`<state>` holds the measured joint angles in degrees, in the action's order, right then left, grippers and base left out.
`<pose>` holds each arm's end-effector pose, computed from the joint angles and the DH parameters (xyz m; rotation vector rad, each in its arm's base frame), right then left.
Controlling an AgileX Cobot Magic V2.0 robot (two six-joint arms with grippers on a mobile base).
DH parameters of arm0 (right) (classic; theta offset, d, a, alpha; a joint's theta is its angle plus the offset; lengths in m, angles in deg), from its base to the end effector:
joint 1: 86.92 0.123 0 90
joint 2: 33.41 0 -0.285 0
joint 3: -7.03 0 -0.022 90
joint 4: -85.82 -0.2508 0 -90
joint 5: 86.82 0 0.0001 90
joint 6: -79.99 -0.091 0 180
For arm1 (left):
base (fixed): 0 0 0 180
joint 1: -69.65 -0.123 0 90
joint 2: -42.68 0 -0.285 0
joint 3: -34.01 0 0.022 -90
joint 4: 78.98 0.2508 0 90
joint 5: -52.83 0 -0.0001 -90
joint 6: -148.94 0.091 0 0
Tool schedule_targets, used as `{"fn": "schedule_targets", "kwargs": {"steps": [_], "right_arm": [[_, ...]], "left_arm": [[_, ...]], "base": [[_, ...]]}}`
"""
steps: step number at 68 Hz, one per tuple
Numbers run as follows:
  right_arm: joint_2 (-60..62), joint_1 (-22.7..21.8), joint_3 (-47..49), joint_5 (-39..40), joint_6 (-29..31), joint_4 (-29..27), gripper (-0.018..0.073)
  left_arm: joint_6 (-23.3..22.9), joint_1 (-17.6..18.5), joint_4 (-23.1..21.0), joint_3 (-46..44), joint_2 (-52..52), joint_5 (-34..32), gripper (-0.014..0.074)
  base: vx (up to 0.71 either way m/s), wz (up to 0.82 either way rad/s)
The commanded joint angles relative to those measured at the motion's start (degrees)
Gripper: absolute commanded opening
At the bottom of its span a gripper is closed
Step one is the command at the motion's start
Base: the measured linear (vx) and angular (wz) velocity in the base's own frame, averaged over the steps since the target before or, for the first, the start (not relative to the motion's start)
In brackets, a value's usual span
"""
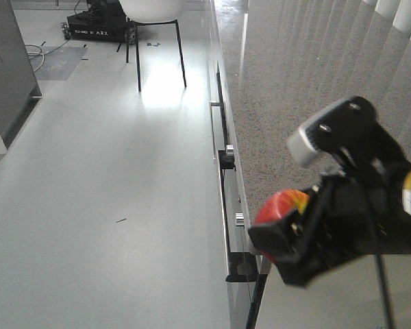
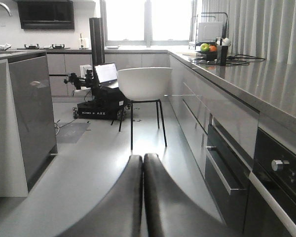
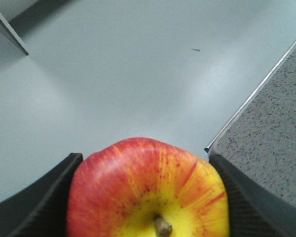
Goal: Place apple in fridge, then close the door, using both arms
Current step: 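Lift the apple with the right gripper and pull it toward the robot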
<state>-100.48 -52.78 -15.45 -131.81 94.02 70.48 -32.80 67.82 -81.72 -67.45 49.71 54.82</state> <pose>0.1596 0.1288 0.3478 -0.8444 2.2093 0.4869 0.0564 0.0016 0.2030 -0.0828 1.5260 -0.0381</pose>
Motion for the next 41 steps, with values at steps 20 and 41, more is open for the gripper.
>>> {"fn": "schedule_targets", "kwargs": {"steps": [20,41], "right_arm": [[20.8,0.8,-10.5,1.8,0.9,-4.3,0.0188],[30.3,0.8,-14.2,-3.6,0.5,-5.2,0.0188]], "left_arm": [[-0.5,-0.1,-0.4,0.4,-0.8,-4.3,-0.0006],[-0.5,-0.1,-0.4,0.4,-0.8,-4.3,-0.0006]], "base": [[0.0,0.0],[0.0,0.0]]}}
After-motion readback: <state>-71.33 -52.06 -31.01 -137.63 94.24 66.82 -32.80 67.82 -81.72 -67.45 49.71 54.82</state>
